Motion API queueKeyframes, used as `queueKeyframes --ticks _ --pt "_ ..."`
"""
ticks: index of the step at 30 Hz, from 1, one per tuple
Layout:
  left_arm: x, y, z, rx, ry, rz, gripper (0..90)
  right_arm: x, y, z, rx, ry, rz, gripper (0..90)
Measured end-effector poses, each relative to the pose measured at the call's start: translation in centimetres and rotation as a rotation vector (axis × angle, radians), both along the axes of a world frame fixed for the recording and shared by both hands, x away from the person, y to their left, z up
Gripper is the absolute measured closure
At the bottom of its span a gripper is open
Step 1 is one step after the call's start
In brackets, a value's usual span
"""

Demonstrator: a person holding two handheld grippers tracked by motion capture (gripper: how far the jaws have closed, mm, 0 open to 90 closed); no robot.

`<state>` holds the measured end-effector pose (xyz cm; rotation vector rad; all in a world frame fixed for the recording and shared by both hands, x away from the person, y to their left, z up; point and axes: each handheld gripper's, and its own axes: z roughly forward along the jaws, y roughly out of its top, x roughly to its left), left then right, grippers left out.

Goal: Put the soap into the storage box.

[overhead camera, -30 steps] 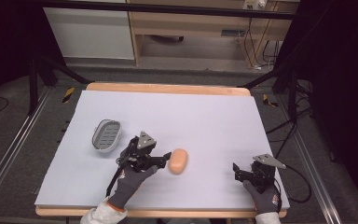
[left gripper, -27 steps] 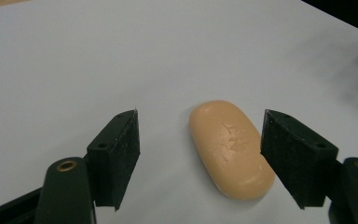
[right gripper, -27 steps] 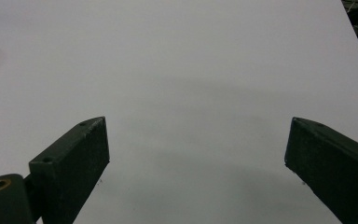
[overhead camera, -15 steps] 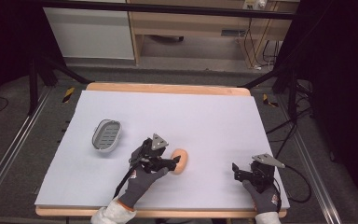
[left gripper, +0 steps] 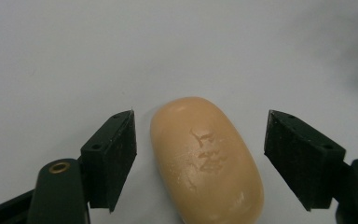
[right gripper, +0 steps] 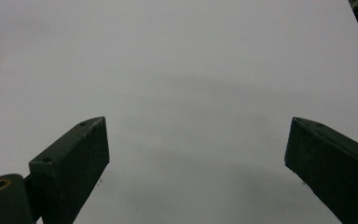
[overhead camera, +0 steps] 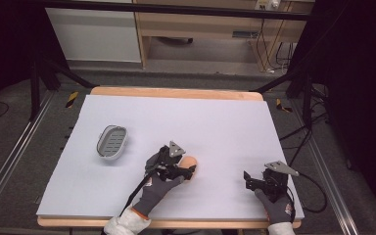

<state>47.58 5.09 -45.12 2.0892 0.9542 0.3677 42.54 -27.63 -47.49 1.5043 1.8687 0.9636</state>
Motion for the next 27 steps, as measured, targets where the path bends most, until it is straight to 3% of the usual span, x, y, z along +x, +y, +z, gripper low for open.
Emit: queueKeyframes --ticks 12,27 --pt "0.6 -1.0 -1.2 0.046 0.028 0.002 23.8 0.0 0.0 0.0 0.000 0.000 0.003 6.5" --pt "1.1 -1.7 -2.1 0.067 0.067 0.013 23.8 0.1 0.0 -0.1 0.003 0.010 0.006 6.5"
